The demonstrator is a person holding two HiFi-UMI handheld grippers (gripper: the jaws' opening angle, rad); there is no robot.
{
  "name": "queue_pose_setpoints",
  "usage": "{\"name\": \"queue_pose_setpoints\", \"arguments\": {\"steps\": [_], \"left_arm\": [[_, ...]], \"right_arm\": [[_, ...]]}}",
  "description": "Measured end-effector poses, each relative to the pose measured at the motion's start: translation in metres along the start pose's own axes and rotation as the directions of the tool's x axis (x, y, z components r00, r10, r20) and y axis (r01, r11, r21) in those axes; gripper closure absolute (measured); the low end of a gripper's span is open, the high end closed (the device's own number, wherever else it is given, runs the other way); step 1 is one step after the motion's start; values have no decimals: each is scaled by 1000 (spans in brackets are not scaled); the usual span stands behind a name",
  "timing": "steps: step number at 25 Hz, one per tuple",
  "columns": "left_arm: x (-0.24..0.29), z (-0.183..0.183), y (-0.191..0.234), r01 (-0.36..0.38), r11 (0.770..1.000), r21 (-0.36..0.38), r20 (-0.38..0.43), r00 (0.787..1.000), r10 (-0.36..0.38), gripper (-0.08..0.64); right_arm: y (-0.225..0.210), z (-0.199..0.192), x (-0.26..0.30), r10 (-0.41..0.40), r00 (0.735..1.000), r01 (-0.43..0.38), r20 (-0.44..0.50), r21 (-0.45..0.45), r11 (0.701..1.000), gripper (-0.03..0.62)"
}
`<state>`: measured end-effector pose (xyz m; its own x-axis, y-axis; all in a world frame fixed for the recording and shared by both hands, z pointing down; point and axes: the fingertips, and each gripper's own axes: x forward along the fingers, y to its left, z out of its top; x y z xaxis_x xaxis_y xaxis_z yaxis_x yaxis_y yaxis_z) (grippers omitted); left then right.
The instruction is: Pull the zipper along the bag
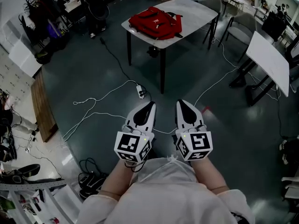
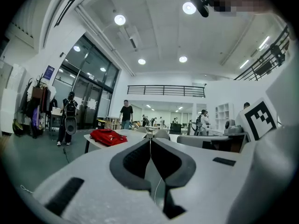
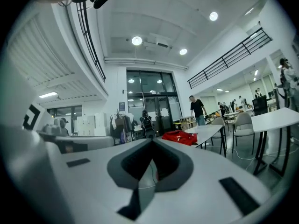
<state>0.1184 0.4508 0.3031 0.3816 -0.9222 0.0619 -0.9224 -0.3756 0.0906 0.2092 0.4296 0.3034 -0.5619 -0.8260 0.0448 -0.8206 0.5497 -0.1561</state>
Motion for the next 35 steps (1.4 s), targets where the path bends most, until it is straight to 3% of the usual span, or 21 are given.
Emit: {"name": "queue_pose_setpoints", "arguments": {"steps": [11, 20, 26, 31, 35], "left_arm": [[52, -16, 75, 0, 1000, -31, -36, 999, -1, 538], [144, -12, 194, 96, 993, -72, -61, 993, -101, 538], [221, 14, 290, 177, 982, -72, -70, 981, -182, 538], [263, 24, 341, 221, 973, -63, -109, 968, -227, 538], [294, 9, 365, 223, 971, -89, -154, 960, -235, 538]], "right_arm": [[-15, -25, 83, -35, 997, 37, -72, 35, 999, 565], [-26, -32, 218, -146, 981, 153, -129, 45, 987, 565], [-31, -18, 334, -221, 965, 228, -144, 36, 973, 565], [-35, -7, 397, -264, 951, 276, -163, 57, 959, 565], [-42, -18, 433, -261, 943, 275, -206, 40, 961, 565]]}}
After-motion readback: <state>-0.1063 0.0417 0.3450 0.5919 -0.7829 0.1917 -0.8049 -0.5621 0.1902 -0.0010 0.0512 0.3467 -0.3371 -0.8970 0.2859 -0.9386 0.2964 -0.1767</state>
